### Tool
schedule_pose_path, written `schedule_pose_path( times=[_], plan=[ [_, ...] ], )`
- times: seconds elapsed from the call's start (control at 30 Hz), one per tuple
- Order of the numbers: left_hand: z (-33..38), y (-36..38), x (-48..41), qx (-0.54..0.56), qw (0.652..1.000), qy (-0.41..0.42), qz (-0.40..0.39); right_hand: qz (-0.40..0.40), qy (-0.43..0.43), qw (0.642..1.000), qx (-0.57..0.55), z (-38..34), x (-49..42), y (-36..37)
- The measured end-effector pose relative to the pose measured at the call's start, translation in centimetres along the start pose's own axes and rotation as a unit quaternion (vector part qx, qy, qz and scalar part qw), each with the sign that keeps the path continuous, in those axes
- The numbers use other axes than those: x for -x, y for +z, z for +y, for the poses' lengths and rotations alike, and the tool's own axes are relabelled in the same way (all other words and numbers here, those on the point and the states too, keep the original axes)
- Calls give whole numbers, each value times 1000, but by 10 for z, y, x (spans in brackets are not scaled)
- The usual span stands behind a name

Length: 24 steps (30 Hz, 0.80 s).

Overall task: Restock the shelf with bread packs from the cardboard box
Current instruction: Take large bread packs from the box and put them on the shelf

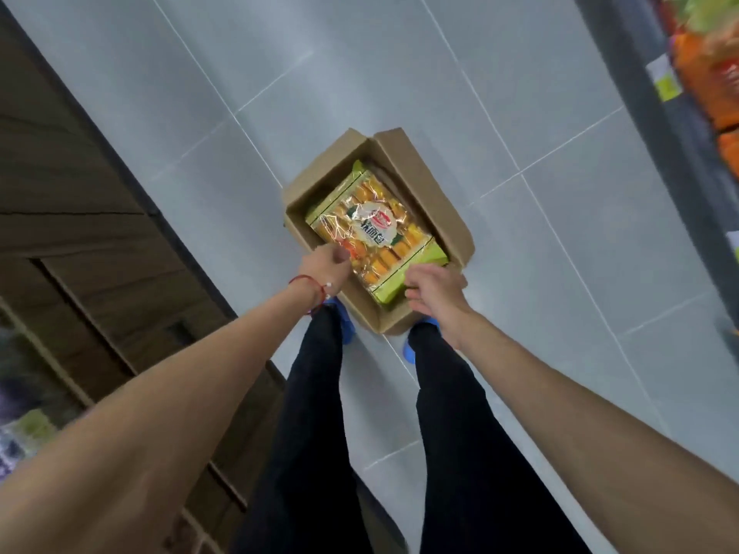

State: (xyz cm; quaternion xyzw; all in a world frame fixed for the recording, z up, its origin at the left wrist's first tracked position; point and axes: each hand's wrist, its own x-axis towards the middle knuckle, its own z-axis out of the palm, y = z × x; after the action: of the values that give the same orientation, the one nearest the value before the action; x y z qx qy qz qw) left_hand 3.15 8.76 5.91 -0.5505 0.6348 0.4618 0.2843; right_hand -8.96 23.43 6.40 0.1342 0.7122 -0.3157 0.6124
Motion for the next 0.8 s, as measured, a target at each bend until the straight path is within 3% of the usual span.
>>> schedule_pose_path(
  times=[0.23,0.4,0.5,0.67,0.8],
  plan=[
    [-48,13,-142,-103,993,56,-2,132,35,990,-32,36,-139,53],
    [-71,17,-241,-185,979,86,25,208,124,970,-33,62,-223,70],
    [-79,25,-291,-168,982,79,43,211,178,959,-69,76,-262,74],
    [-83,45,-344,-76,996,38,30,172,163,947,-218,95,-315,79],
    [-79,52,-356,-79,995,36,42,220,155,920,-285,102,-332,86]
  ],
)
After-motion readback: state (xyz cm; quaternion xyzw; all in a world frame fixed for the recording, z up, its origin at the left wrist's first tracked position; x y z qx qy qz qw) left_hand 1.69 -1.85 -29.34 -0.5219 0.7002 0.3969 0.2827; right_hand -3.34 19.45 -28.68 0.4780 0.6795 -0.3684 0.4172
